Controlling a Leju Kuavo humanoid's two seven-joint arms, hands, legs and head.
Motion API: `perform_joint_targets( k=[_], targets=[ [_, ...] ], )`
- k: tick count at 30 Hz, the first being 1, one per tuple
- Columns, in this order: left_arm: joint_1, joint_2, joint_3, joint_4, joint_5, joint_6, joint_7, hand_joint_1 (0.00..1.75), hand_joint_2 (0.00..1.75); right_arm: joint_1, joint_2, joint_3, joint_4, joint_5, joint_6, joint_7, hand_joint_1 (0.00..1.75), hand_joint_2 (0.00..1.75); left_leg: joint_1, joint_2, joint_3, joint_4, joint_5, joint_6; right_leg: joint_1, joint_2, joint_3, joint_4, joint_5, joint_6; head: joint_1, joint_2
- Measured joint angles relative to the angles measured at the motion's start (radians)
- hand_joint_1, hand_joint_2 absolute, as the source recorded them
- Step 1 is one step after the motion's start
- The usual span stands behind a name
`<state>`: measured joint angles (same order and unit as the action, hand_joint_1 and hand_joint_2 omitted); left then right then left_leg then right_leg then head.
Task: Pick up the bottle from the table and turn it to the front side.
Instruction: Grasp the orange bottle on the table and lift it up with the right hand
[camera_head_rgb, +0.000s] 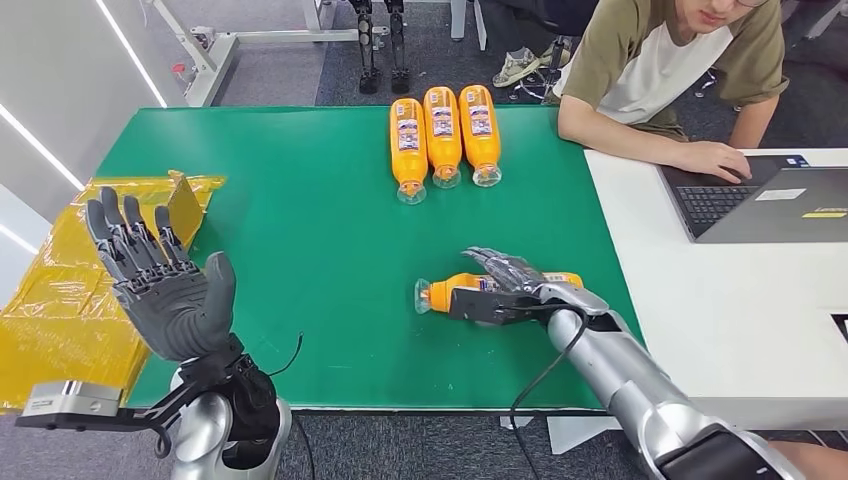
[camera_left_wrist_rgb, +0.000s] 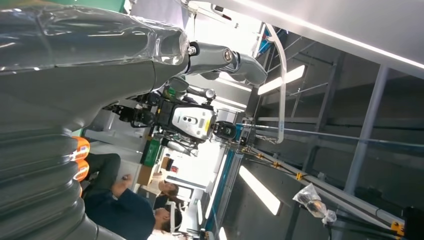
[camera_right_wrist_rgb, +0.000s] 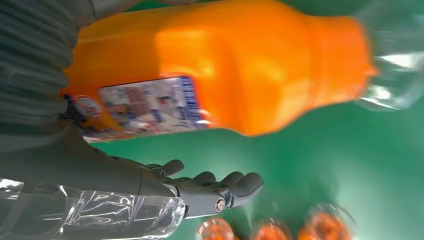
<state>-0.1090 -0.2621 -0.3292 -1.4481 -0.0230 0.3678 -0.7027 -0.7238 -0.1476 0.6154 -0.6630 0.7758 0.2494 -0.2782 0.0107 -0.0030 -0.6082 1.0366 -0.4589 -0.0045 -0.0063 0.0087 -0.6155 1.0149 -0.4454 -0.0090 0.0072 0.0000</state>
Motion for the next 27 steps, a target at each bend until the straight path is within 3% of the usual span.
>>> perform_joint_targets(
  k=[10,27],
  targets=[
    [0.0,0.0,0.011,-0.013,0.016,-0.001,0.0,0.0,1.75,-0.112,-0.068,0.118,0.093,-0.017,0.182,-0.009,0.0,1.75,0.0,0.0,0.0,0.0,0.0,0.0,0.0,0.0,0.0,0.0,0.0,0.0,0.0,0.0],
    [0.001,0.0,0.037,-0.031,0.017,0.002,0.0,0.0,1.75,-0.213,-0.182,0.306,0.089,-0.057,0.344,0.048,0.0,1.75,0.0,-0.001,0.0,0.001,0.0,0.0,0.0,0.0,0.0,0.0,0.0,0.0,0.0,0.0]
  ],
)
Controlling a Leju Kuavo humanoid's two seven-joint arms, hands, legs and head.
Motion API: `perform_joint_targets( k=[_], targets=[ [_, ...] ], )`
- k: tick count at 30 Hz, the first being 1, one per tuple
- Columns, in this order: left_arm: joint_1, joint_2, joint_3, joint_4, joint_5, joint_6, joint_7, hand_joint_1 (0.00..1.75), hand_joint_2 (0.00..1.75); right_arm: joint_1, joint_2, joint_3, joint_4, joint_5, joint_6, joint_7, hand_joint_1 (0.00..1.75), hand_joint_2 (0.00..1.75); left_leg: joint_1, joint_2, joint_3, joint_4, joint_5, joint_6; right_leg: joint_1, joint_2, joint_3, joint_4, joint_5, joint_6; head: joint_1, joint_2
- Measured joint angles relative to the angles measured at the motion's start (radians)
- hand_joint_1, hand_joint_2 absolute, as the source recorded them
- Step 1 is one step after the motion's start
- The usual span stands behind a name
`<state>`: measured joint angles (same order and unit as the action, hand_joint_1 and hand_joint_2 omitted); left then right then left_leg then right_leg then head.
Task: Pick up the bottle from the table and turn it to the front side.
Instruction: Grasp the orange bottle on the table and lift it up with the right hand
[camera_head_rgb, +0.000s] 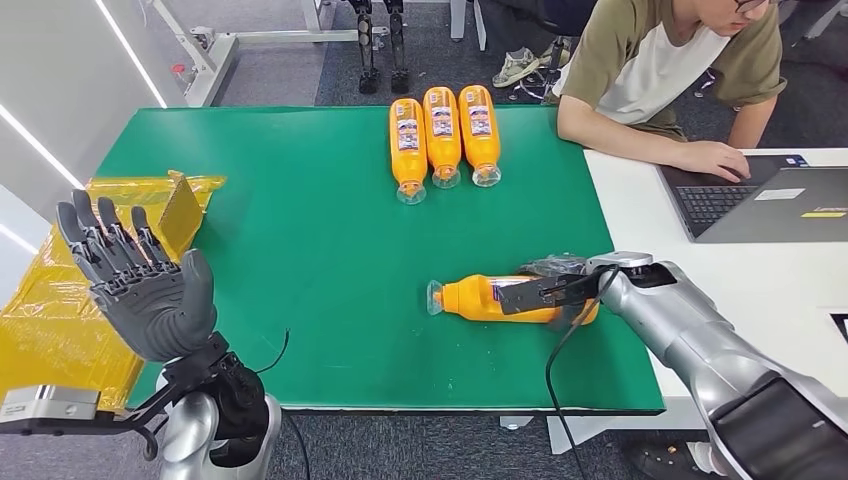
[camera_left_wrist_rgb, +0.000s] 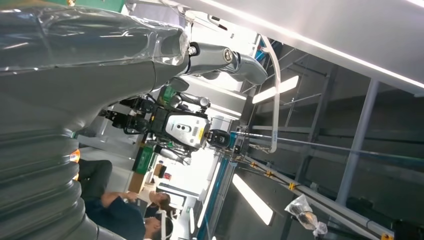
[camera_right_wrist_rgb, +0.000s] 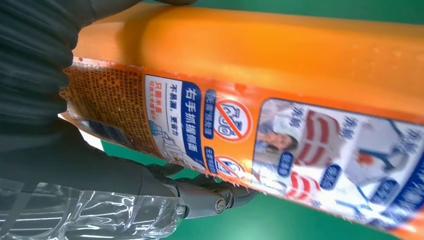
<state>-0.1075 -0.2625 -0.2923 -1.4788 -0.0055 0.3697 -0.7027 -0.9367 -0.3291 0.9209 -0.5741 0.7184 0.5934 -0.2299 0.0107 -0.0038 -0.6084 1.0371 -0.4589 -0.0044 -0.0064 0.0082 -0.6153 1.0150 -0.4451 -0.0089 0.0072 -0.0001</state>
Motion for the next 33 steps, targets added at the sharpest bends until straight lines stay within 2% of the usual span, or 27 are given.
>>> perform_joint_targets(
  k=[5,9,15,20,23,26,29,33],
  targets=[
    [0.001,0.0,0.001,-0.003,-0.001,0.004,0.0,0.0,1.75,-0.009,-0.014,0.048,-0.002,-0.011,-0.003,0.005,0.04,1.75,0.0,0.0,0.0,0.0,0.0,0.0,0.0,-0.001,0.0,0.0,0.0,0.0,0.0,0.0],
    [0.004,0.0,0.001,-0.008,-0.001,0.011,0.0,0.0,1.75,-0.01,-0.024,0.075,-0.003,-0.043,-0.009,-0.007,1.72,1.75,0.0,0.0,0.0,0.0,0.0,0.0,0.0,0.0,0.0,0.0,0.0,0.0,0.0,0.0],
    [0.008,0.0,0.001,-0.012,-0.001,0.017,0.0,0.0,1.75,-0.006,-0.028,0.097,-0.005,-0.086,-0.064,-0.024,1.75,1.75,0.0,0.0,0.0,0.0,0.0,0.0,0.0,0.0,0.0,0.0,0.0,0.0,0.0,0.0],
    [0.018,0.0,0.001,-0.022,-0.001,0.02,0.0,0.0,1.75,0.024,-0.026,0.1,-0.001,-0.128,-0.206,-0.033,1.75,1.75,0.0,0.0,0.001,0.0,0.0,0.0,0.0,0.0,0.001,0.0,0.0,0.0,0.0,0.0],
    [0.022,0.0,0.001,-0.026,-0.005,0.024,0.0,0.0,1.75,0.058,-0.012,0.093,0.004,-0.167,-0.365,-0.029,1.75,1.75,0.0,0.0,0.001,0.0,0.0,0.0,0.0,0.0,0.001,0.0,0.0,0.0,0.0,0.0],
    [0.029,0.001,0.001,-0.027,-0.013,0.03,0.0,0.0,1.75,0.118,0.022,0.057,0.01,-0.228,-0.6,-0.043,1.75,1.75,0.001,0.0,0.001,0.0,0.0,0.0,0.001,-0.001,0.001,0.0,0.0,0.0,0.0,0.0],
    [0.032,0.001,0.0,-0.023,-0.008,0.038,0.0,0.0,1.75,0.195,0.065,0.001,0.001,-0.277,-0.809,-0.077,1.75,1.75,0.001,0.0,0.001,-0.001,0.0,0.0,0.001,-0.001,0.001,0.0,0.0,0.0,0.0,0.0],
    [0.026,0.005,-0.011,0.038,0.002,0.017,0.001,0.0,1.75,0.305,0.12,-0.092,-0.056,-0.312,-1.024,-0.154,1.75,1.75,0.001,-0.002,0.0,-0.001,0.0,0.0,0.001,-0.002,0.0,0.0,-0.001,0.0,0.0,0.0]
  ],
)
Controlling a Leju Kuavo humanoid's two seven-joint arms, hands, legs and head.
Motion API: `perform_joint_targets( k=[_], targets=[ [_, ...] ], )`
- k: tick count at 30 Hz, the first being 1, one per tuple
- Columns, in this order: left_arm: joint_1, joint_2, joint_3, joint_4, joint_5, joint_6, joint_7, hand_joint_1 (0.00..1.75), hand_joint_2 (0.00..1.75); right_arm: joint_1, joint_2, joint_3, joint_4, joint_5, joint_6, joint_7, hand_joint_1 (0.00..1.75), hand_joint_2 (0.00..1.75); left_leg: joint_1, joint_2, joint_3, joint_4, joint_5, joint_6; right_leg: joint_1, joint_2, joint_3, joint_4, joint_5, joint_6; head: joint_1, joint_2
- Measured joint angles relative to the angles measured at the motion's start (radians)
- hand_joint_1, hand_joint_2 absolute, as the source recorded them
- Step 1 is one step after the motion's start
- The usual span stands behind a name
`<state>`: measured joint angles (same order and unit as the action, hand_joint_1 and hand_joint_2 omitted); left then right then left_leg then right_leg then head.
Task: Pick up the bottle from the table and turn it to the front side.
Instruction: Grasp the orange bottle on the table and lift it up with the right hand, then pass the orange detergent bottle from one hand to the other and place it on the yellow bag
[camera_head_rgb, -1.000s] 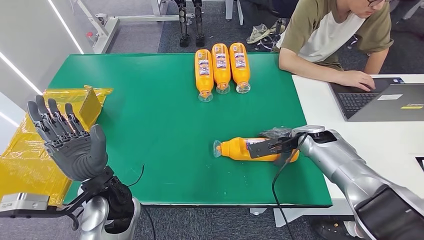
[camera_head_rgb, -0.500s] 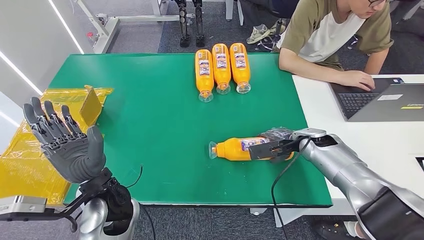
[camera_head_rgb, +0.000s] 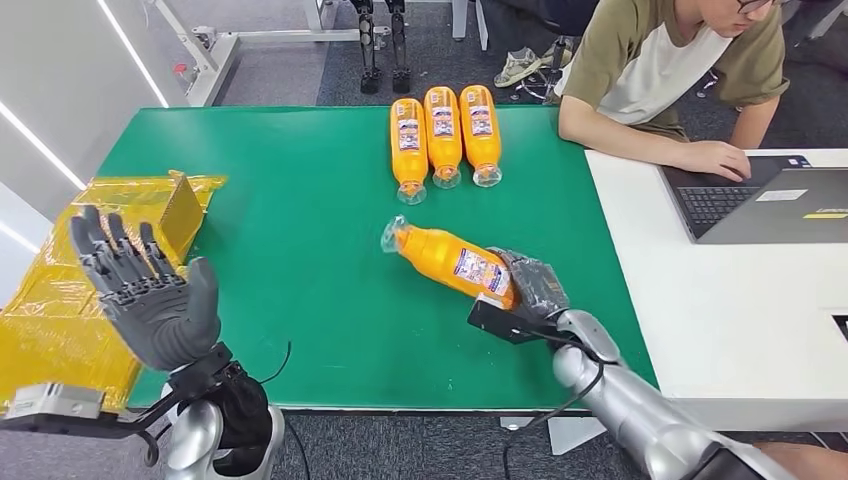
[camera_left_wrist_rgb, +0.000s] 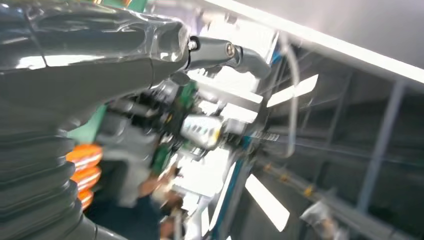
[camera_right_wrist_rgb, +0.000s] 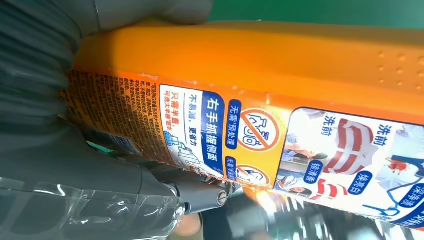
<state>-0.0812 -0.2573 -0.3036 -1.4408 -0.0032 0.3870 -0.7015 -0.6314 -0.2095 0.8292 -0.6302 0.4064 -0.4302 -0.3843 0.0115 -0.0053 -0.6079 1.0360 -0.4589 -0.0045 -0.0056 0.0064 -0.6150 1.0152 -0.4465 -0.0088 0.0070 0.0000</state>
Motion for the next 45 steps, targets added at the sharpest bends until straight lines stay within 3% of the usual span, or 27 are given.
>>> perform_joint_targets(
  k=[4,10,16,26,34,44,45],
  targets=[
    [-0.029,-0.001,-0.008,0.118,-0.062,-0.065,0.0,0.0,1.75,0.091,0.043,-0.078,-0.084,-0.022,-0.167,-0.096,1.75,1.75,0.0,0.0,0.0,0.0,0.0,0.0,0.0,0.0,0.0,0.0,0.0,0.0,0.0,0.0],
    [-0.099,-0.017,-0.02,0.336,-0.102,-0.166,0.001,0.0,1.75,0.175,0.11,-0.133,-0.19,-0.024,-0.224,-0.155,1.75,1.75,-0.001,0.003,0.0,0.0,0.0,0.0,0.0,0.003,0.0,0.0,0.0,0.0,0.0,0.0],
    [-0.13,-0.024,-0.039,0.455,-0.123,-0.243,0.001,0.0,1.75,0.183,0.172,-0.138,-0.203,-0.023,-0.185,-0.159,1.75,1.75,0.0,0.003,0.0,0.0,0.0,0.0,0.0,0.003,-0.001,0.0,0.0,0.0,0.0,0.0],
    [-0.158,-0.035,-0.073,0.532,-0.147,-0.306,0.004,0.0,1.75,0.182,0.232,-0.13,-0.177,-0.003,-0.106,-0.195,1.75,1.75,0.0,0.003,0.0,0.0,0.0,0.0,0.0,0.003,-0.001,0.0,0.0,0.0,0.0,0.0],
    [-0.191,-0.042,-0.078,0.581,-0.124,-0.327,0.0,0.0,1.75,0.15,0.254,-0.081,-0.134,0.067,0.055,-0.158,1.75,1.75,0.0,0.002,0.0,0.0,0.0,0.0,0.0,0.002,-0.001,0.0,0.0,0.0,0.0,0.0],
    [-0.199,-0.044,-0.078,0.603,-0.106,-0.343,-0.002,0.0,1.75,0.112,0.263,-0.057,-0.092,0.105,0.128,-0.143,1.75,1.75,0.0,0.002,-0.001,0.0,0.0,0.0,0.0,0.002,-0.001,0.0,0.0,0.0,0.0,0.0],
    [-0.199,-0.044,-0.078,0.604,-0.104,-0.347,-0.002,0.4,1.75,0.107,0.264,-0.055,-0.087,0.114,0.136,-0.138,1.75,1.75,0.0,0.002,-0.001,0.0,0.0,0.0,0.0,0.002,-0.001,0.0,0.0,0.0,0.0,0.0]
  ],
)
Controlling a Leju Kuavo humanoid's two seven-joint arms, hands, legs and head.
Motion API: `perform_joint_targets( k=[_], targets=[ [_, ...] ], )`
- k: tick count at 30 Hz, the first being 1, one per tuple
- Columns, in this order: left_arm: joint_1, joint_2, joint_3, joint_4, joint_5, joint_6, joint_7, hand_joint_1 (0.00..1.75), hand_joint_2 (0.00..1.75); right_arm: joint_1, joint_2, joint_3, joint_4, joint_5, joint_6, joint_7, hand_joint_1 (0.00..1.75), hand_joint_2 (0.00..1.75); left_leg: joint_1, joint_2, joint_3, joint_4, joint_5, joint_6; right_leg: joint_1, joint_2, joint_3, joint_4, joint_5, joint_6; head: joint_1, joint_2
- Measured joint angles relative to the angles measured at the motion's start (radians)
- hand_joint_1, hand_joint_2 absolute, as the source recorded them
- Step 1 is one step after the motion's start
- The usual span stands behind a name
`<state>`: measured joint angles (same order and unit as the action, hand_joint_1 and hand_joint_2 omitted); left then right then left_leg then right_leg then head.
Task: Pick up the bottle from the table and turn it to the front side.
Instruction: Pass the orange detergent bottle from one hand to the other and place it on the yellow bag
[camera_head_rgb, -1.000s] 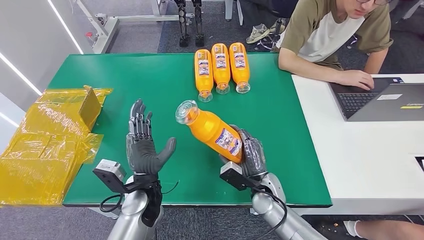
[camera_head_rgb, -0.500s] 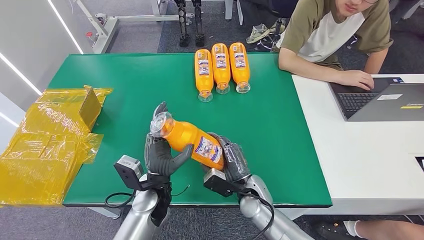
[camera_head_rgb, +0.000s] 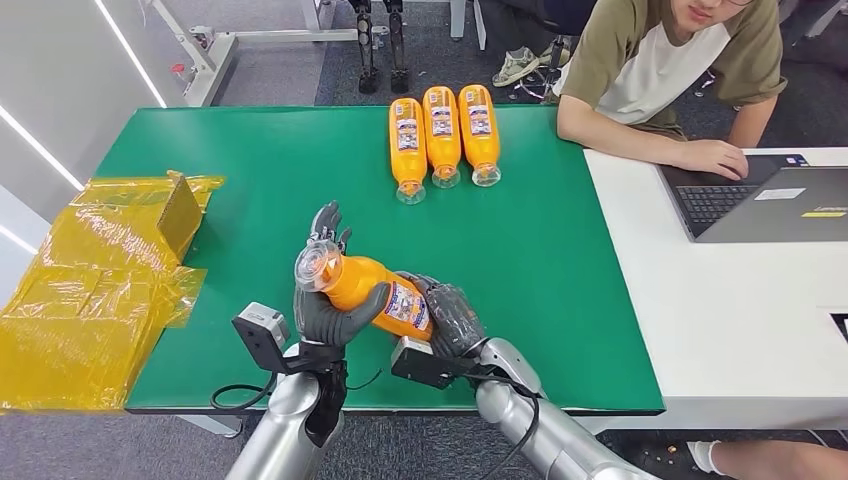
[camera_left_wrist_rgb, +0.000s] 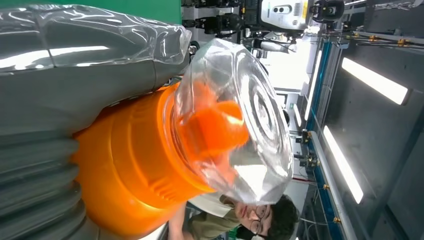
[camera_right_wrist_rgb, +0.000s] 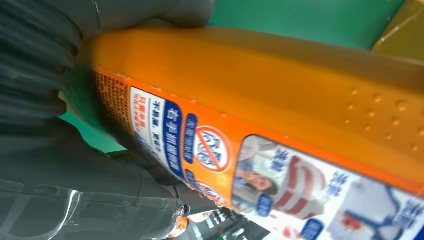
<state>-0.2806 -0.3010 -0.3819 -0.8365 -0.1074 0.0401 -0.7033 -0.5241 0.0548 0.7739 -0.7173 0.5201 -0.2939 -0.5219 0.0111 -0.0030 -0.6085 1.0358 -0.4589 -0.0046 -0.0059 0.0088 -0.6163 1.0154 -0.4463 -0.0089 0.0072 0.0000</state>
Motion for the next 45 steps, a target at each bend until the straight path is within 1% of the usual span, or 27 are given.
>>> perform_joint_targets(
  k=[3,4,11,16,17,18,20,21,22,23,24,25,27,29,32,36,38,40,42,45],
  targets=[
    [0.0,0.0,0.0,0.005,0.002,-0.015,0.0,1.71,1.75,-0.011,0.002,0.005,0.013,0.024,0.009,0.013,1.75,1.75,0.0,0.0,0.0,0.0,0.0,0.0,0.0,0.0,0.0,0.0,0.0,0.0,0.0,0.0],
    [0.0,0.0,0.0,0.006,0.002,-0.021,0.0,1.75,1.75,-0.012,0.002,0.006,0.016,0.031,0.008,0.016,1.75,1.75,0.0,0.0,0.0,0.0,0.0,0.0,0.0,0.0,0.0,0.0,0.0,0.0,0.0,0.0],
    [0.007,0.0,0.0,0.007,-0.002,-0.058,0.0,1.75,1.75,-0.01,0.008,0.01,0.026,0.073,-0.012,0.047,1.75,1.75,0.0,0.0,0.0,0.0,0.0,0.0,0.0,0.0,0.0,0.0,0.0,0.0,0.0,0.0],
    [0.014,0.0,0.0,0.007,-0.047,-0.073,-0.001,1.75,1.75,-0.005,0.008,0.009,0.027,0.099,-0.015,0.058,1.74,1.75,0.0,0.0,0.0,0.0,0.0,0.0,0.0,0.0,0.0,0.0,0.0,0.0,0.0,0.0],
    [0.015,0.0,0.0,0.006,-0.057,-0.074,-0.001,1.75,1.75,-0.003,0.008,0.008,0.027,0.105,-0.02,0.058,1.61,1.75,0.0,0.0,0.0,0.0,0.0,0.0,0.0,0.0,0.0,0.0,0.0,0.0,0.0,0.0],
    [0.015,0.0,0.0,0.005,-0.066,-0.076,-0.001,1.75,1.75,-0.001,0.009,0.006,0.026,0.112,-0.032,0.057,1.38,1.75,0.0,0.0,0.0,0.0,0.0,0.0,0.0,0.0,0.0,0.0,0.0,0.0,0.0,0.0],
    [0.016,0.0,0.0,-0.001,-0.077,-0.077,0.002,1.75,1.75,0.007,0.012,-0.002,0.024,0.134,-0.101,0.054,0.52,1.75,0.0,0.0,0.0,0.0,0.0,0.0,0.0,0.0,0.0,0.0,0.0,0.0,0.0,0.0],
    [0.016,0.0,0.001,-0.007,-0.079,-0.077,0.005,1.75,1.75,0.014,0.017,-0.007,0.022,0.146,-0.164,0.051,0.21,1.75,0.0,0.0,0.0,0.0,0.0,0.0,0.0,0.0,0.0,0.0,0.0,0.0,0.0,0.0],
    [0.016,-0.001,0.001,-0.013,-0.08,-0.074,0.01,1.75,1.75,0.025,0.024,-0.012,0.017,0.152,-0.235,0.043,0.0,1.75,0.0,0.0,0.0,0.0,0.0,0.0,0.0,0.0,0.0,0.0,0.0,0.0,0.0,0.0],
    [0.015,-0.001,0.001,-0.02,-0.081,-0.071,0.016,1.75,1.75,0.037,0.034,-0.018,0.01,0.153,-0.3,0.027,0.0,1.75,0.0,0.0,0.0,0.0,0.0,0.0,0.0,0.0,0.0,0.001,0.0,0.0,0.0,0.0],
    [0.014,-0.002,0.001,-0.025,-0.081,-0.065,0.022,1.75,1.75,0.052,0.047,-0.027,-0.005,0.15,-0.345,0.002,0.0,1.75,0.0,0.0,0.0,0.0,0.0,0.0,0.0,0.0,0.0,0.001,0.0,0.0,0.0,0.0],
    [0.014,-0.003,0.001,-0.028,-0.081,-0.058,0.028,1.75,1.75,0.068,0.062,-0.041,-0.026,0.147,-0.368,-0.027,0.0,1.75,0.0,0.0,0.0,0.0,0.0,0.0,0.0,0.0,-0.001,0.001,0.0,0.0,0.0,0.0],
    [0.014,-0.003,0.002,-0.034,-0.082,-0.034,0.039,1.75,1.75,0.102,0.099,-0.09,-0.079,0.144,-0.376,-0.093,0.0,1.75,0.0,0.001,0.0,0.0,0.0,0.0,0.0,0.001,-0.001,0.001,0.0,0.0,0.0,0.0],
    [0.016,-0.003,0.002,-0.043,-0.087,0.011,0.048,1.75,1.75,0.141,0.138,-0.145,-0.142,0.124,-0.377,-0.146,0.0,1.75,0.001,0.0,-0.001,-0.001,0.0,0.0,0.0,0.0,-0.002,0.001,-0.001,-0.001,0.0,0.0],
    [0.022,-0.001,0.007,-0.085,-0.107,0.117,0.055,1.75,1.75,0.199,0.18,-0.2,-0.253,0.07,-0.377,-0.175,0.0,1.75,0.0,0.0,-0.001,-0.001,0.0,0.0,0.001,0.0,-0.002,0.002,-0.001,-0.001,0.0,0.0],
    [0.043,0.009,0.031,-0.217,-0.189,0.315,0.086,1.75,1.75,0.244,0.188,-0.234,-0.383,0.01,-0.377,-0.178,0.0,1.75,0.0,0.0,-0.001,-0.001,0.0,0.0,0.0,0.0,-0.002,0.002,-0.001,-0.001,0.0,0.0],
    [0.054,0.014,0.051,-0.275,-0.314,0.469,0.132,1.75,1.75,0.262,0.188,-0.244,-0.436,-0.014,-0.377,-0.18,0.0,1.75,0.0,0.0,-0.001,-0.001,0.0,0.0,0.0,0.0,-0.002,0.001,-0.001,-0.001,0.0,0.0],
    [0.065,0.017,0.084,-0.33,-0.483,0.611,0.173,1.75,1.75,0.281,0.187,-0.256,-0.49,-0.035,-0.377,-0.18,0.0,1.75,0.0,0.0,-0.001,-0.001,0.0,0.0,0.0,0.0,-0.002,0.001,-0.001,-0.001,0.0,0.0],
    [0.078,0.016,0.129,-0.373,-0.624,0.653,0.182,1.75,1.75,0.297,0.184,-0.265,-0.535,-0.049,-0.376,-0.18,0.0,1.75,0.0,0.0,-0.001,-0.001,0.0,0.0,0.0,0.0,-0.002,0.001,-0.001,-0.001,0.0,0.0],
    [0.098,0.011,0.225,-0.443,-0.836,0.657,0.157,1.75,1.75,0.322,0.178,-0.277,-0.595,-0.075,-0.376,-0.18,0.0,1.75,0.0,0.003,0.0,-0.001,0.0,0.0,0.0,0.002,-0.002,0.001,-0.001,-0.001,0.0,0.0]
  ],
)
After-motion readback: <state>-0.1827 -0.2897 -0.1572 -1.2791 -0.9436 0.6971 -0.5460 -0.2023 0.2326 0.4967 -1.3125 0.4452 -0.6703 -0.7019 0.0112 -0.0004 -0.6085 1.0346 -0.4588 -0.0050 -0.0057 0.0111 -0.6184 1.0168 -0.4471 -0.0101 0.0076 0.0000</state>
